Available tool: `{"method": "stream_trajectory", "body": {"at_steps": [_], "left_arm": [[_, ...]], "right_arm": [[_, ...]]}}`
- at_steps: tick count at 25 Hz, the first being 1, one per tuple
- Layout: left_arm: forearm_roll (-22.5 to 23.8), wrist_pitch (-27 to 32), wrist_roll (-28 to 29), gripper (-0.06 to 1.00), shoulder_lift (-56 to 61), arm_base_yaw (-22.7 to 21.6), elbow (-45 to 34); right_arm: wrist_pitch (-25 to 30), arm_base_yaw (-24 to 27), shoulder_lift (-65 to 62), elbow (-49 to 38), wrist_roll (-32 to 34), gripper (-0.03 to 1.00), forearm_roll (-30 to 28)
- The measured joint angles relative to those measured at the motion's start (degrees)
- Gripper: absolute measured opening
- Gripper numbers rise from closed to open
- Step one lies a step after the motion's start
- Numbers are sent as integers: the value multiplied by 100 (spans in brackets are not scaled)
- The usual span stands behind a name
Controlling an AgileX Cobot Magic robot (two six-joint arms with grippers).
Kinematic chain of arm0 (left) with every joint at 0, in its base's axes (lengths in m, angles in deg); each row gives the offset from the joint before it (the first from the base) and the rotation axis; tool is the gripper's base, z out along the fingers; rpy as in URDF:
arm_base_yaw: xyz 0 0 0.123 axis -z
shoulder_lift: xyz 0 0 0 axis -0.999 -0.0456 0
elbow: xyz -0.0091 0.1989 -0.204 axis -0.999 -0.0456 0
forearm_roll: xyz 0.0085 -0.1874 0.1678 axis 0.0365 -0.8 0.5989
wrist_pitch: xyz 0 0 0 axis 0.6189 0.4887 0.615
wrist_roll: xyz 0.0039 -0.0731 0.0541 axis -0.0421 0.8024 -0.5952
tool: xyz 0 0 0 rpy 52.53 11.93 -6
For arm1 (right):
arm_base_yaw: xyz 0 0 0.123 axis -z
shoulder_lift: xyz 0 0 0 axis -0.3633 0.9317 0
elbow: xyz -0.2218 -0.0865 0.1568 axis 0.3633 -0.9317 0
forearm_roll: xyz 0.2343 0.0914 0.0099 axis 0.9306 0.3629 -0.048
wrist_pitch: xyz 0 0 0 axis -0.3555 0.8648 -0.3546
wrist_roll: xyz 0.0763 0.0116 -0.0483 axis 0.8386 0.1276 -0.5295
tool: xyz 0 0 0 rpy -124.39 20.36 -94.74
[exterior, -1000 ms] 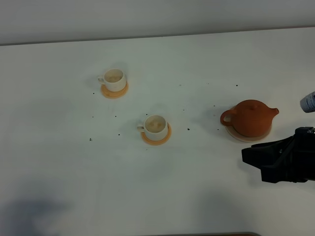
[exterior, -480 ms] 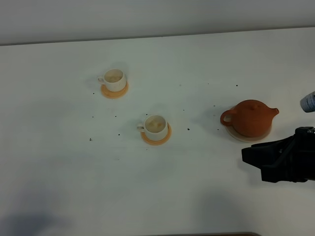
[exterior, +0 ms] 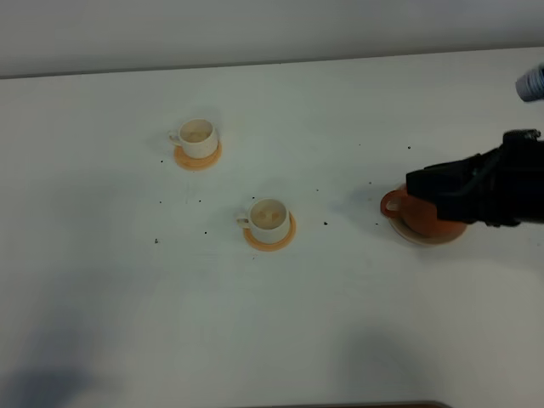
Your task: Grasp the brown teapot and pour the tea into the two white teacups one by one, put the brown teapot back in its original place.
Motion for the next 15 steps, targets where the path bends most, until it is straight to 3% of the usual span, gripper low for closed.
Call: {"method": "stream_trajectory", "body": {"at_steps": [8, 15], "left_arm": [[0, 0, 0, 25, 0, 0, 0], [0, 0, 0, 25, 0, 0, 0]], "right_arm": [[912, 0, 1888, 2177, 2585, 24, -2473], [1417, -430, 3359, 3805, 3662, 25, -3756]]}}
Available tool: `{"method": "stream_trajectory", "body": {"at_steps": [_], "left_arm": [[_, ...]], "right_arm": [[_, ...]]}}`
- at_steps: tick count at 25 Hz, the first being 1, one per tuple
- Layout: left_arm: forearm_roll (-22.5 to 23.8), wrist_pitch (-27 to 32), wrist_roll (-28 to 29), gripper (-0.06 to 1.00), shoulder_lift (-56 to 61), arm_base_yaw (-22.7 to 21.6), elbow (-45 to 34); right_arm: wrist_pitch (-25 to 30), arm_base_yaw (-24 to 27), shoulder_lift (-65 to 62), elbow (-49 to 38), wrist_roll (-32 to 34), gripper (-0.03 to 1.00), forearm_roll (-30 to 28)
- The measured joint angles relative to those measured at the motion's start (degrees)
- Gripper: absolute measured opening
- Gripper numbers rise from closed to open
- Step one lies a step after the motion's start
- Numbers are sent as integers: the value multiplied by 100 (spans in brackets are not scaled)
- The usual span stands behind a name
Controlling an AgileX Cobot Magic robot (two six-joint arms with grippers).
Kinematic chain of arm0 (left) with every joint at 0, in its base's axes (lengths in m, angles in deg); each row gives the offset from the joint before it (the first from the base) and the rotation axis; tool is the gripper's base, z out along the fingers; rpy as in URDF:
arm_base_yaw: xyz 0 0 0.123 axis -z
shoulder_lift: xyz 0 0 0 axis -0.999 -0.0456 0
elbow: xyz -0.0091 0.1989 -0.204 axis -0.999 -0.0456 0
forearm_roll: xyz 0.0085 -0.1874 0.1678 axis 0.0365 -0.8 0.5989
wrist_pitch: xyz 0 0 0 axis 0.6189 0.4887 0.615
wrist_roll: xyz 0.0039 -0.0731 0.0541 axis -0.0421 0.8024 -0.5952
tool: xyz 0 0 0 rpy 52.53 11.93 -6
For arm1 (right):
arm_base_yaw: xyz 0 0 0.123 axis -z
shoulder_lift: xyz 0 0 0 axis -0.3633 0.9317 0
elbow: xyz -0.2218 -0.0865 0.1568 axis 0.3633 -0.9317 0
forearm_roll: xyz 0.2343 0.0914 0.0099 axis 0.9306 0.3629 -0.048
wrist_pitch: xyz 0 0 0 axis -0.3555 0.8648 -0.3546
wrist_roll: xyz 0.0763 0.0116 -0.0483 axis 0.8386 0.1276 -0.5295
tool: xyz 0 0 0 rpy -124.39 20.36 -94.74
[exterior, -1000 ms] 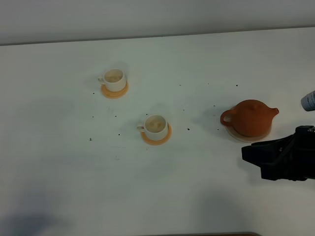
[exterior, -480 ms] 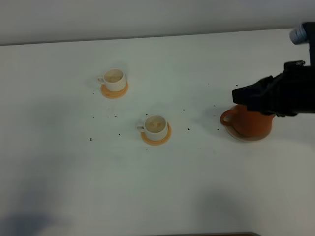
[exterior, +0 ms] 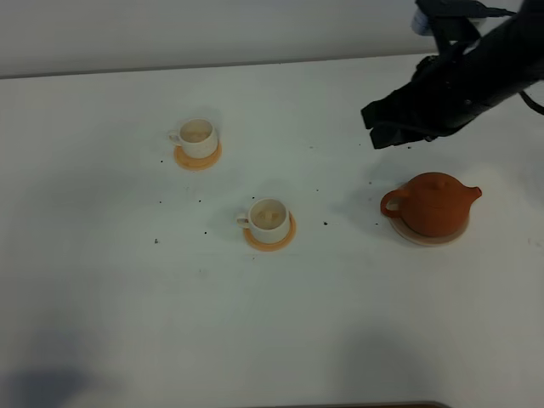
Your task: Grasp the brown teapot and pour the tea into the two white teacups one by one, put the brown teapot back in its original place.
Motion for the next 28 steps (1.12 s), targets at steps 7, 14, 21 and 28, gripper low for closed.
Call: {"method": "stream_trajectory", "body": {"at_steps": [7, 14, 21, 28], "left_arm": [[0, 0, 0, 25, 0, 0, 0], [0, 0, 0, 25, 0, 0, 0], [0, 0, 0, 25, 0, 0, 0], [0, 0, 0, 25, 0, 0, 0]], "right_arm": [[643, -605, 1342, 1257, 1017, 36, -1508], [539, -769, 1923, 1539, 1311, 39, -2086], [543, -769, 2214, 1544, 1411, 39, -2325], [976, -769, 2214, 1547, 1545, 39, -2373]]}}
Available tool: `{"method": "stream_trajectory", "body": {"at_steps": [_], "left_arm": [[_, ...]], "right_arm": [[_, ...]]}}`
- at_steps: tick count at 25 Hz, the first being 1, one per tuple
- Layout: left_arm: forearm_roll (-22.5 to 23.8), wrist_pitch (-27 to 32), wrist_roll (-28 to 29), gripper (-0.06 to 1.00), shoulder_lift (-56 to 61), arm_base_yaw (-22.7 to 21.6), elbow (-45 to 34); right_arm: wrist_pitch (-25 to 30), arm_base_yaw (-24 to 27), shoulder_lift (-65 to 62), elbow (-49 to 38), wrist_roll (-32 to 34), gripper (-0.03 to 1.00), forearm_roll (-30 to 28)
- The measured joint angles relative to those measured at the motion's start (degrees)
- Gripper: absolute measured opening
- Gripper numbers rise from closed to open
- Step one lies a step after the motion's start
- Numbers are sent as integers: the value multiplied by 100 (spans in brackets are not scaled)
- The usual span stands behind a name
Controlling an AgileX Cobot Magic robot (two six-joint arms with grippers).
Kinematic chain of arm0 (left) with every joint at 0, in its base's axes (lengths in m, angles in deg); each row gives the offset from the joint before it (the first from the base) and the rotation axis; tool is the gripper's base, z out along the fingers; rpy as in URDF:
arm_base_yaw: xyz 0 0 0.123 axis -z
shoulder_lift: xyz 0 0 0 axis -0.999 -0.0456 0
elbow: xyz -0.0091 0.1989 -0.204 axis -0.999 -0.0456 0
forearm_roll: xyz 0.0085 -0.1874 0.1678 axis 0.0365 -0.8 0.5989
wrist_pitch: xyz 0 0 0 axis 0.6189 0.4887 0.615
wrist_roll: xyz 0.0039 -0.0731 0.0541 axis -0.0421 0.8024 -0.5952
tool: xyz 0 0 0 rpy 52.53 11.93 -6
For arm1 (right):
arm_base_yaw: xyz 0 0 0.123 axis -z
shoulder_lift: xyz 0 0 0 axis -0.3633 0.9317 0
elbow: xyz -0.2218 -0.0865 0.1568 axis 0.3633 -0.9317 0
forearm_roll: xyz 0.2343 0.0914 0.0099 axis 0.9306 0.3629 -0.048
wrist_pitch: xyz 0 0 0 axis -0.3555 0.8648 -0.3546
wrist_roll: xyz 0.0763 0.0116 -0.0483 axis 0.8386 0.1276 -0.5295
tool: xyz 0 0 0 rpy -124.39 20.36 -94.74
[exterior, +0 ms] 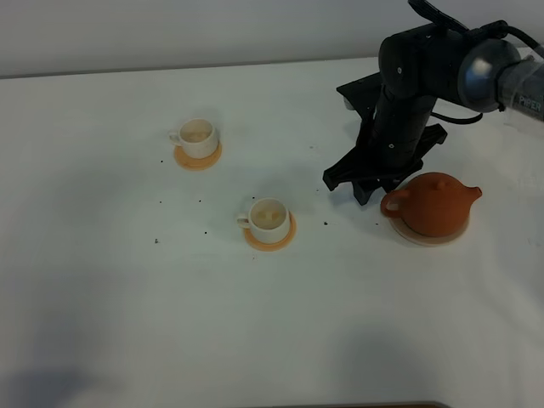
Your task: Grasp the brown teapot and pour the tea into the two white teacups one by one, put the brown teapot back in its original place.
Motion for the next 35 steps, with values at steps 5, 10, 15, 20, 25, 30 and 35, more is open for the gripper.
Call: {"method": "stream_trajectory", "body": {"at_steps": [5, 10, 15, 20, 25, 30, 35], "left_arm": [[0, 0, 0, 25, 0, 0, 0], [0, 0, 0, 25, 0, 0, 0], [0, 0, 0, 25, 0, 0, 0], [0, 0, 2, 25, 0, 0, 0], [0, 0, 2, 25, 0, 0, 0], [0, 0, 2, 25, 0, 0, 0], [0, 0, 2, 25, 0, 0, 0]], "right_arm": [[214, 0, 0, 4, 5, 39, 42], [394, -7, 0, 4, 11, 39, 149], [487, -71, 0, 4, 2, 39, 256], [740, -116, 0, 4, -1, 39, 299], [1031, -116, 0, 4, -40, 39, 310], [1245, -116, 0, 4, -134, 39, 310], [1258, -116, 0, 4, -267, 39, 310]]}}
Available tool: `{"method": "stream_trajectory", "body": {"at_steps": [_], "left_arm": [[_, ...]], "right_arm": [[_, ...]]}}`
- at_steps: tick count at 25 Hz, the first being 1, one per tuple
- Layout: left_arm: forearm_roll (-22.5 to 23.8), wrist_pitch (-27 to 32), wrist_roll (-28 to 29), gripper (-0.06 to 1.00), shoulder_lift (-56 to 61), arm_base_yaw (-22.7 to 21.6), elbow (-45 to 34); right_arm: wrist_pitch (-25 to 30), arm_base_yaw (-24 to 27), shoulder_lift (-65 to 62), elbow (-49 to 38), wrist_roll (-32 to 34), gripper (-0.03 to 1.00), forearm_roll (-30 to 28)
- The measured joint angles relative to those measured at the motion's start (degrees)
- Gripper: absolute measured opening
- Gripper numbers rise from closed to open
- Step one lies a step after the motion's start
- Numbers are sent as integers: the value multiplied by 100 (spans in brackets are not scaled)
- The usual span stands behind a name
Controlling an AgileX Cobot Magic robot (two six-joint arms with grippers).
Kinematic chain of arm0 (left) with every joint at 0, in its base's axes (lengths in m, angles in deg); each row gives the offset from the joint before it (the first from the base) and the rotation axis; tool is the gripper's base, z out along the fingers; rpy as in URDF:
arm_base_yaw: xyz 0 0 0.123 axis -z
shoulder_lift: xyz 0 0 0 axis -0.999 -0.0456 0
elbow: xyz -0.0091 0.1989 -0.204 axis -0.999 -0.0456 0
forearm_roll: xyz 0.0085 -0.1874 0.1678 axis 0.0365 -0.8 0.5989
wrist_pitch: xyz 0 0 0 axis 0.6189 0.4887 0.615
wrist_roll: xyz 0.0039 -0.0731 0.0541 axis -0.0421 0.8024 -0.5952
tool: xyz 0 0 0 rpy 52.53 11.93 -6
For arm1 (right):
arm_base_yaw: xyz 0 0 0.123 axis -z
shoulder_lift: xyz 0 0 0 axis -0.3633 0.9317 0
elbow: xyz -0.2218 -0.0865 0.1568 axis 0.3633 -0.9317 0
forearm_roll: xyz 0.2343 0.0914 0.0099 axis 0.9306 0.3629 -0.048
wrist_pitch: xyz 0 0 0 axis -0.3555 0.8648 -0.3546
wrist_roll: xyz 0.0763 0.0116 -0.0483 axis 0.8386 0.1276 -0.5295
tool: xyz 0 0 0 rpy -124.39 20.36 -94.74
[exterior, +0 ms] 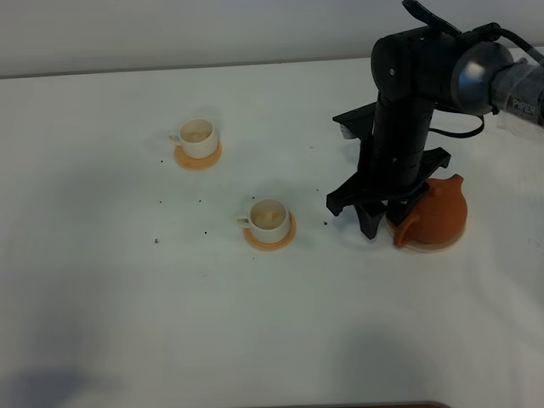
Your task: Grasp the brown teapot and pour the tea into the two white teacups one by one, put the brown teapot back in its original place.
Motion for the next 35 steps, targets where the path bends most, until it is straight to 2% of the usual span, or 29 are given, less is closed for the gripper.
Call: {"method": "stream_trajectory", "body": {"at_steps": [6, 12, 15, 21, 31, 35], "left_arm": [[0, 0, 0, 25, 0, 0, 0], [0, 0, 0, 25, 0, 0, 0], [0, 0, 0, 25, 0, 0, 0], [0, 0, 0, 25, 0, 0, 0], [0, 0, 0, 25, 0, 0, 0], [0, 0, 0, 25, 0, 0, 0]], "right_arm": [[7, 0, 0, 0, -42, 39, 19], [25, 0, 0, 0, -314, 39, 748], [25, 0, 0, 0, -456, 39, 896], [19, 0, 0, -46, -466, 37, 572], [32, -55, -6, -369, -527, 36, 531], [-252, -96, -139, -386, -674, 36, 542]]}}
